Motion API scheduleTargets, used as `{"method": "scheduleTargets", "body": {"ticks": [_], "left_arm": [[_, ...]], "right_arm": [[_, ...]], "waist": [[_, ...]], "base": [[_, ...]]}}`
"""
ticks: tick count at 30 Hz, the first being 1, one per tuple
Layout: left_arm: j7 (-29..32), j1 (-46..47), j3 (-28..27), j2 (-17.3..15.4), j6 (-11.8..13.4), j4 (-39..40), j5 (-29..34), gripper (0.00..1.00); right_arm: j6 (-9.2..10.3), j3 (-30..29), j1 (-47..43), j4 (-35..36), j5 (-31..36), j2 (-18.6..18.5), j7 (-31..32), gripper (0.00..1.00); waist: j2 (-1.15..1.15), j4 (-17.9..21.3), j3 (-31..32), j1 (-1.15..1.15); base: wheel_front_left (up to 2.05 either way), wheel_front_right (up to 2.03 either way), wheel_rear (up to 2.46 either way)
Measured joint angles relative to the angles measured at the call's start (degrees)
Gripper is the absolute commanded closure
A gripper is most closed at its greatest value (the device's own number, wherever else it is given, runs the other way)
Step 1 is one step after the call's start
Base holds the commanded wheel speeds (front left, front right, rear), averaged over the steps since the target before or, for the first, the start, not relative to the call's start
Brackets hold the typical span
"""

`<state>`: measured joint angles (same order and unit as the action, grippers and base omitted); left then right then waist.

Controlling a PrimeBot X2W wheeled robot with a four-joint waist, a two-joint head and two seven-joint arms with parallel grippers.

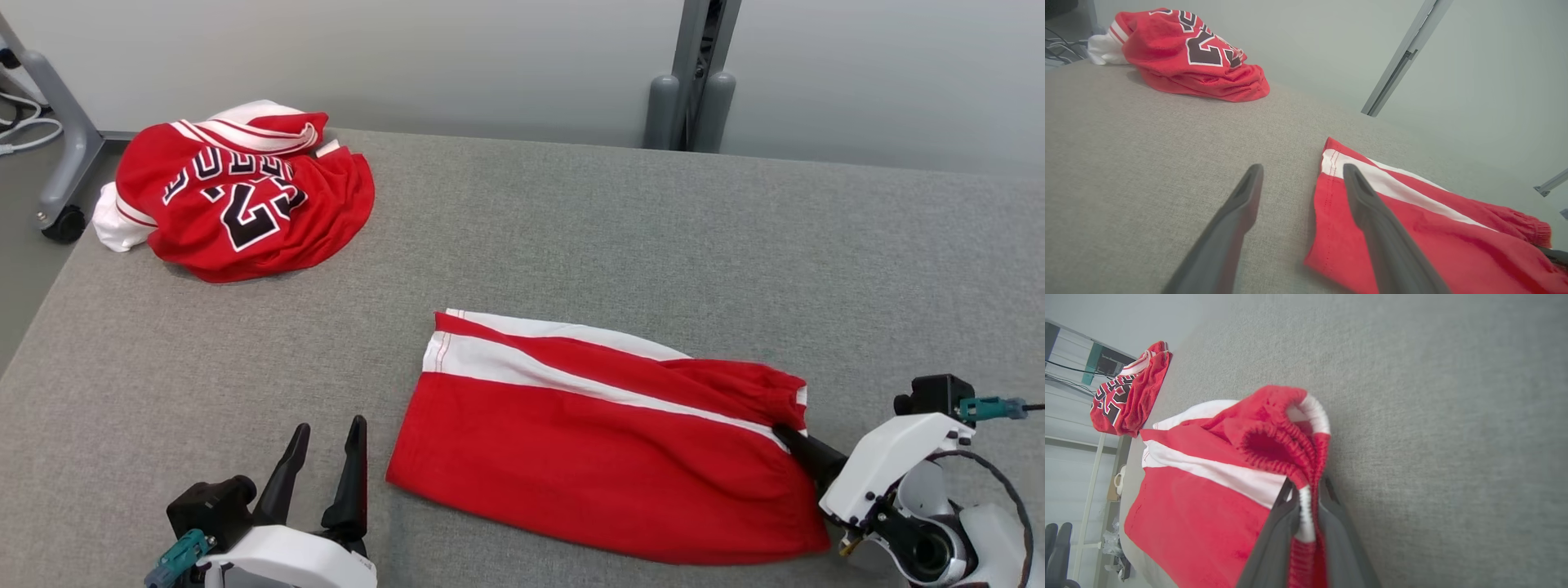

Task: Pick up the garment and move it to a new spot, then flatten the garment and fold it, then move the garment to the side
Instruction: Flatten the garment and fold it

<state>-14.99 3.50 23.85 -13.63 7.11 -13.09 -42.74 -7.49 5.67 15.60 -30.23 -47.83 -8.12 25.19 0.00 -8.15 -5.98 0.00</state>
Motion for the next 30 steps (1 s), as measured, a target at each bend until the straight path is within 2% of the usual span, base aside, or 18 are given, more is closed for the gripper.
{"method": "scheduleTargets", "body": {"ticks": [4, 10, 18, 24, 30], "left_arm": [[0.00, 0.19, 0.00, -0.02, 0.00, 1.14, 0.51, 0.00], [0.00, 0.84, 0.40, 0.35, 0.00, 3.25, 1.41, 0.00], [0.34, 1.71, 1.27, 0.75, 0.19, 4.33, 1.72, 0.00], [0.34, 1.72, 1.44, 0.70, 0.29, 4.37, 1.80, 0.00], [0.34, 1.66, 1.48, 0.57, 0.51, 4.48, 1.80, 0.00]], "right_arm": [[0.00, 0.53, 1.57, 0.43, -1.97, -2.08, 0.13, 1.00], [0.00, 0.07, 3.82, 1.15, -2.46, -7.95, 1.41, 1.00], [0.00, -4.80, 6.08, 0.82, -1.45, -14.30, 3.81, 1.00], [0.00, -5.32, 6.03, 3.91, -1.05, -14.17, 6.44, 1.00], [0.00, -5.03, 3.96, 9.02, -1.05, -10.42, 10.78, 1.00]], "waist": [[0.00, 1.10, -0.20, 0.00], [0.00, 2.87, -0.27, 0.00], [0.00, 4.30, -0.16, 0.00], [0.00, 4.78, 0.24, 0.00], [0.00, 4.93, 1.12, 0.00]], "base": [[0.00, 0.00, 0.00], [0.00, 0.00, 0.00], [0.00, 0.00, 0.00], [0.00, 0.00, 0.00], [0.00, 0.00, 0.00]]}}
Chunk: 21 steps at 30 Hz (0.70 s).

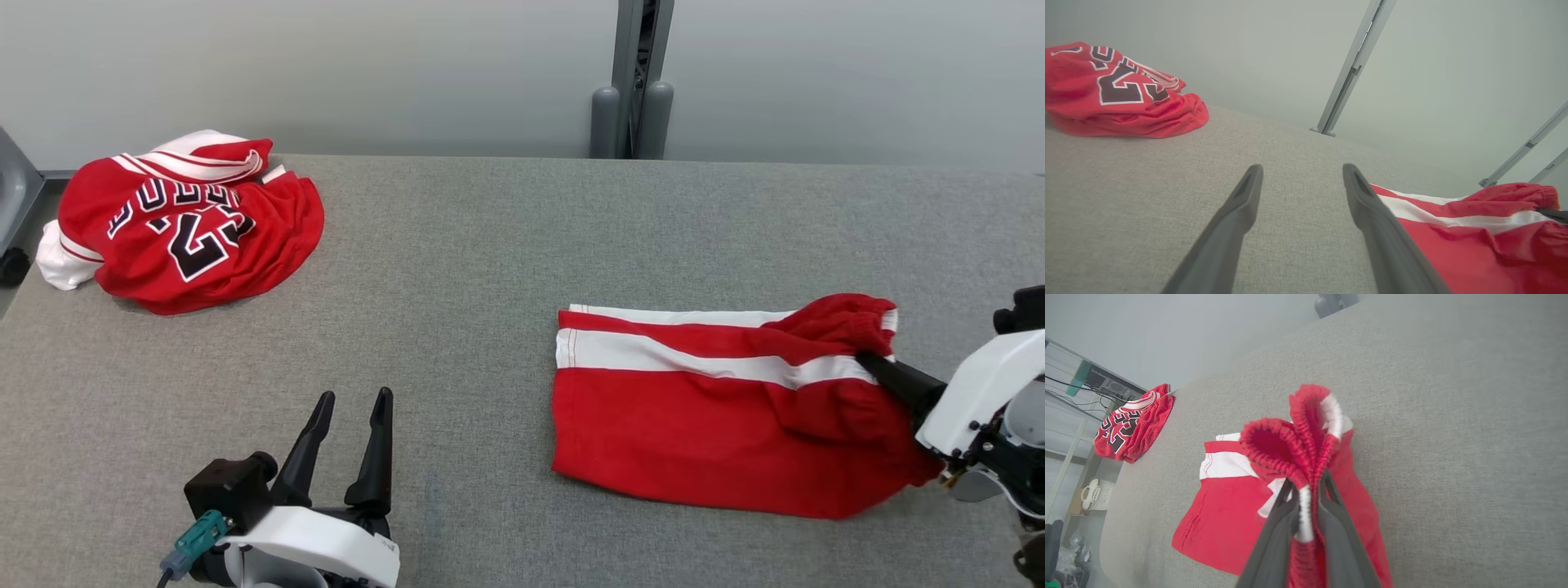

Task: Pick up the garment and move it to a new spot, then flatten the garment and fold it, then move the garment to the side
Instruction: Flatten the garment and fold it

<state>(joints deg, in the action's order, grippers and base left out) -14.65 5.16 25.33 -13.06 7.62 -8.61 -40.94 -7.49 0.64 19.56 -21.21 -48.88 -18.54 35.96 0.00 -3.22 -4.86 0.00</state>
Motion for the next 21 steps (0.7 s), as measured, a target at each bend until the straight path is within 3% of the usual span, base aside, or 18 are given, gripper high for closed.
{"method": "scheduleTargets", "body": {"ticks": [13, 17, 21], "left_arm": [[-0.07, -0.16, 0.87, 1.12, -0.51, -0.57, -0.02, 0.00], [-0.09, -0.10, 1.42, 1.83, -1.01, -1.18, -0.01, 0.00], [-0.10, 0.19, 1.86, 2.77, -1.54, -1.79, 0.00, 0.00]], "right_arm": [[0.00, -2.67, -0.43, 7.19, 3.80, 13.91, 8.75, 1.00], [0.00, -5.47, 2.81, 3.39, 6.49, 15.58, 8.49, 1.00], [0.01, -3.35, 6.06, -3.90, 3.12, 15.68, 5.66, 1.00]], "waist": [[0.00, -2.67, 1.42, 0.00], [0.00, -4.60, 1.59, 0.00], [0.00, -6.42, 1.48, 0.00]], "base": [[0.00, 0.00, 0.00], [0.00, 0.00, 0.00], [0.00, 0.00, 0.00]]}}
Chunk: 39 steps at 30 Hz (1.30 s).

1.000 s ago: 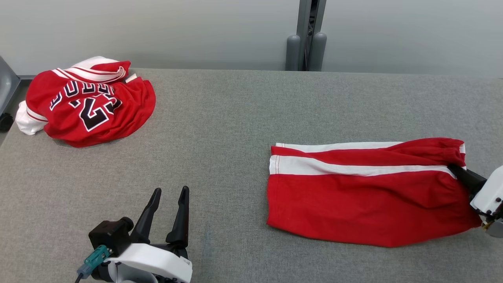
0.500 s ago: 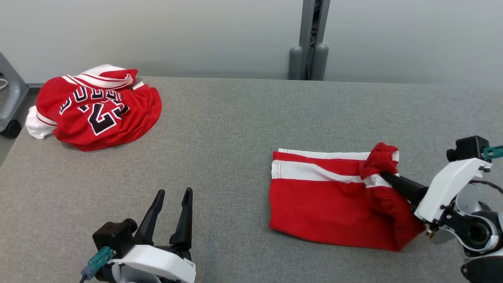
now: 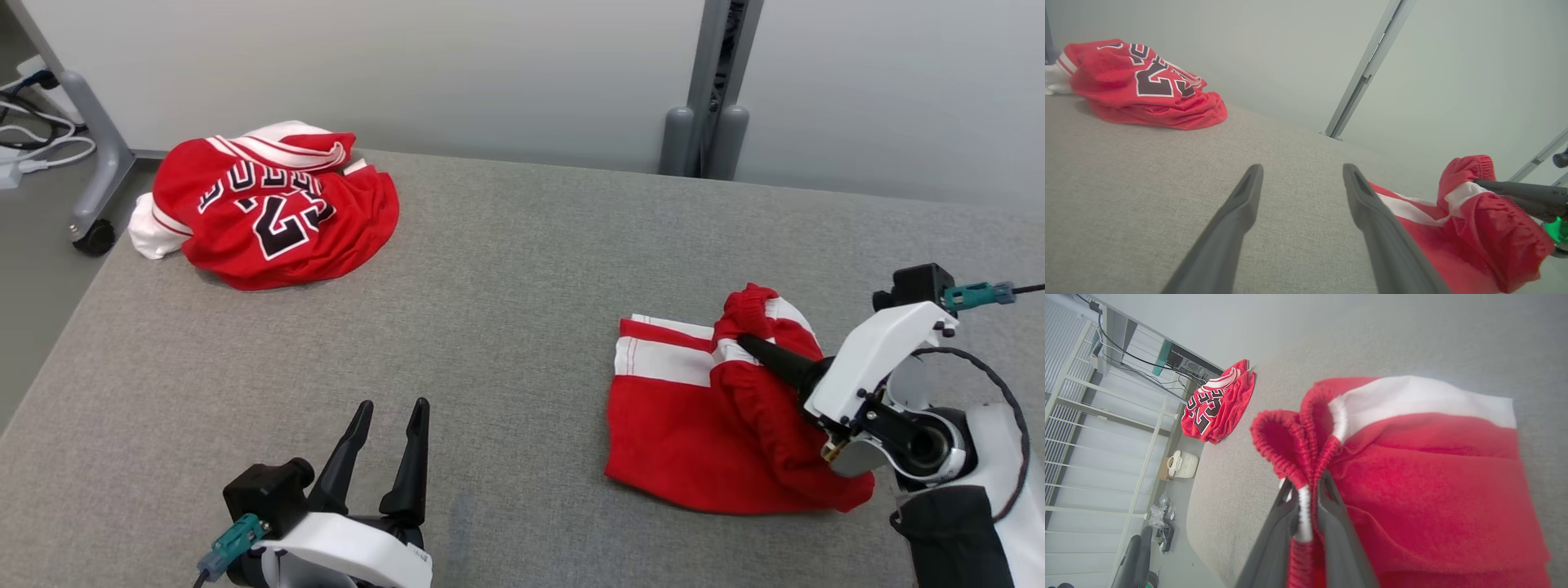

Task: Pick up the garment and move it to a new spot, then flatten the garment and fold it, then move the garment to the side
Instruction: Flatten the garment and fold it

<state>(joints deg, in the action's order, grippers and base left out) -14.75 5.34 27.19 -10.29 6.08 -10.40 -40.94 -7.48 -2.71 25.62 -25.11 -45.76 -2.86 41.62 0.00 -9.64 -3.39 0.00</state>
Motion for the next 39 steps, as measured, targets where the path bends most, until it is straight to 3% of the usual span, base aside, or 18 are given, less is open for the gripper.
{"method": "scheduleTargets", "body": {"ticks": [13, 16, 17, 24, 30, 36, 39], "left_arm": [[-0.15, 1.60, 0.76, 2.53, -1.68, -2.57, 0.60, 0.00], [-0.15, 1.60, 0.75, 2.87, -1.99, -3.08, 0.71, 0.00], [-0.15, 1.60, 0.71, 2.99, -2.00, -3.23, 0.80, 0.00], [-0.16, 1.56, 0.59, 3.30, -2.49, -3.86, 1.20, 0.00], [-0.23, 0.69, 0.57, 2.98, -2.48, -3.98, 1.57, 0.00], [-0.23, -0.54, 0.60, 2.37, -2.21, -3.47, 1.70, 0.00], [0.09, -0.85, 0.94, 2.09, -1.96, -2.85, 2.01, 0.00]], "right_arm": [[0.00, 6.33, 11.04, -23.87, 5.08, 0.09, -9.58, 0.98], [0.00, 7.54, 12.98, -28.32, 4.86, 0.12, -11.36, 0.51], [-0.01, 7.98, 13.63, -29.71, 4.38, 0.10, -11.79, 0.02], [0.00, 11.88, 18.91, -35.82, -3.63, 0.09, -14.72, 0.00], [-0.01, 15.90, 22.25, -35.57, -10.73, 0.10, -16.51, 0.00], [-0.01, 16.03, 22.96, -34.26, -9.99, -0.09, -19.57, 0.00], [-0.01, 15.64, 20.81, -31.10, -8.40, -3.48, -20.07, 0.00]], "waist": [[0.00, -5.50, -0.68, 0.00], [0.00, -5.89, -0.48, 0.00], [0.00, -5.93, -0.35, 0.00], [0.00, -5.01, 0.64, 0.00], [0.00, -3.03, 1.84, 0.00], [0.00, -0.59, 2.87, 0.00], [0.00, 1.57, 3.38, 0.00]], "base": [[0.00, 0.00, 0.00], [0.00, 0.00, 0.00], [0.00, 0.00, 0.00], [0.00, 0.00, 0.00], [0.00, 0.00, 0.00], [0.00, 0.00, 0.00], [0.00, 0.00, 0.00]]}}
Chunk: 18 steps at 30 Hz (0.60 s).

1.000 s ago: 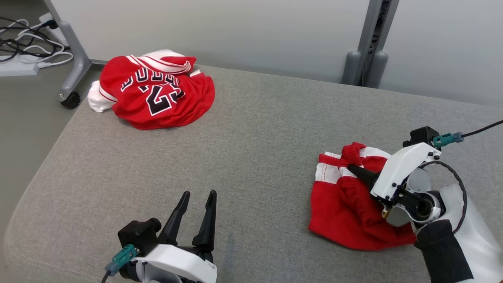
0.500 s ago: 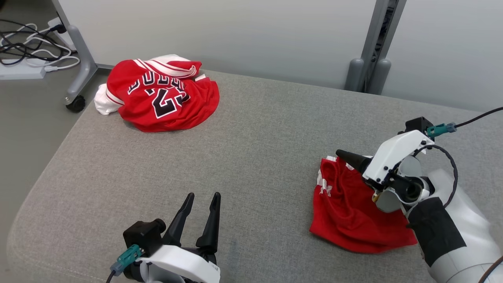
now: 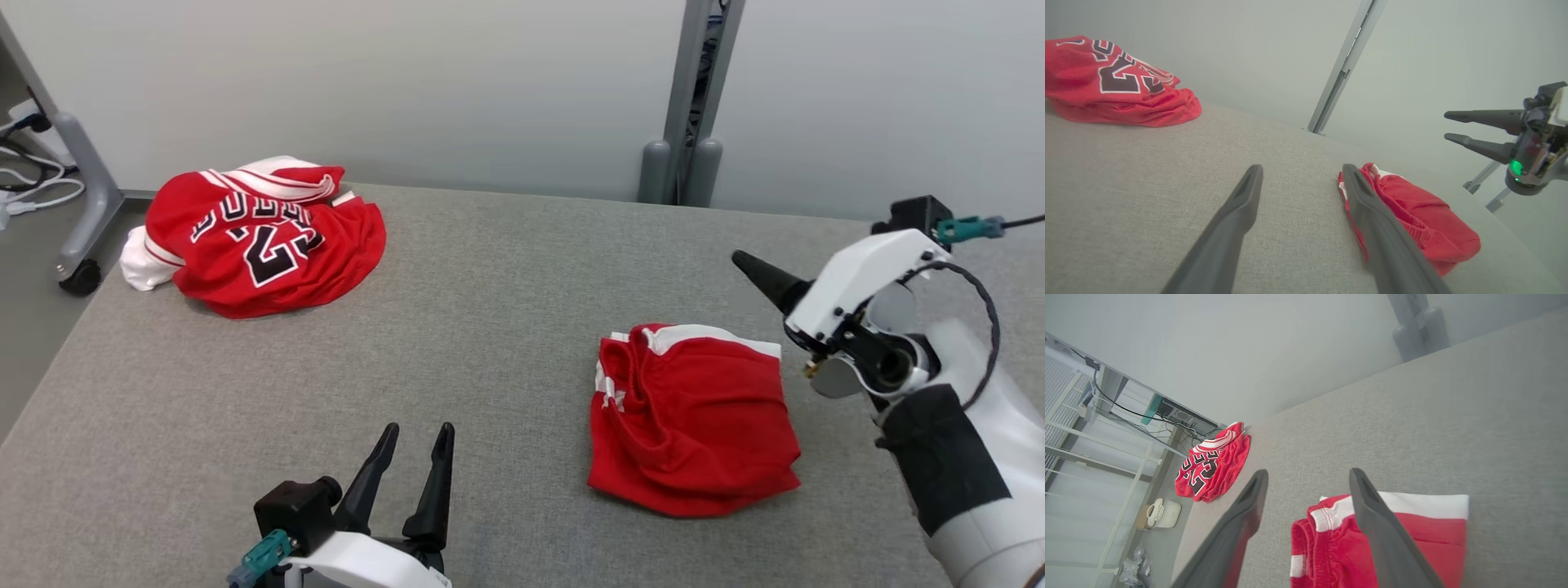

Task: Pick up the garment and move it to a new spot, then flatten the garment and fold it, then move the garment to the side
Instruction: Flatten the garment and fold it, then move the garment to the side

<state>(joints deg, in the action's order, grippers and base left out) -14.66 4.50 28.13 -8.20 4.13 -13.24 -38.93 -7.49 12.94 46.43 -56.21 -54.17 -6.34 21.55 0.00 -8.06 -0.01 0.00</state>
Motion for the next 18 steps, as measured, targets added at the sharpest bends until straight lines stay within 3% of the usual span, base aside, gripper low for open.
{"method": "scheduleTargets", "body": {"ticks": [9, 18], "left_arm": [[0.52, -0.45, 0.59, -0.44, 0.56, 1.53, 0.35, 0.00], [1.02, 0.64, 1.37, -0.80, 0.84, 2.15, 1.05, 0.00]], "right_arm": [[0.00, -2.27, -9.18, 5.48, 1.10, -4.99, 1.36, 0.00], [0.01, -7.50, -15.91, 8.14, -0.80, -1.76, 3.03, 0.00]], "waist": [[0.00, 3.10, -0.96, 0.00], [0.00, 2.68, -3.45, 0.00]], "base": [[0.00, 0.00, 0.00], [0.00, 0.00, 0.00]]}}
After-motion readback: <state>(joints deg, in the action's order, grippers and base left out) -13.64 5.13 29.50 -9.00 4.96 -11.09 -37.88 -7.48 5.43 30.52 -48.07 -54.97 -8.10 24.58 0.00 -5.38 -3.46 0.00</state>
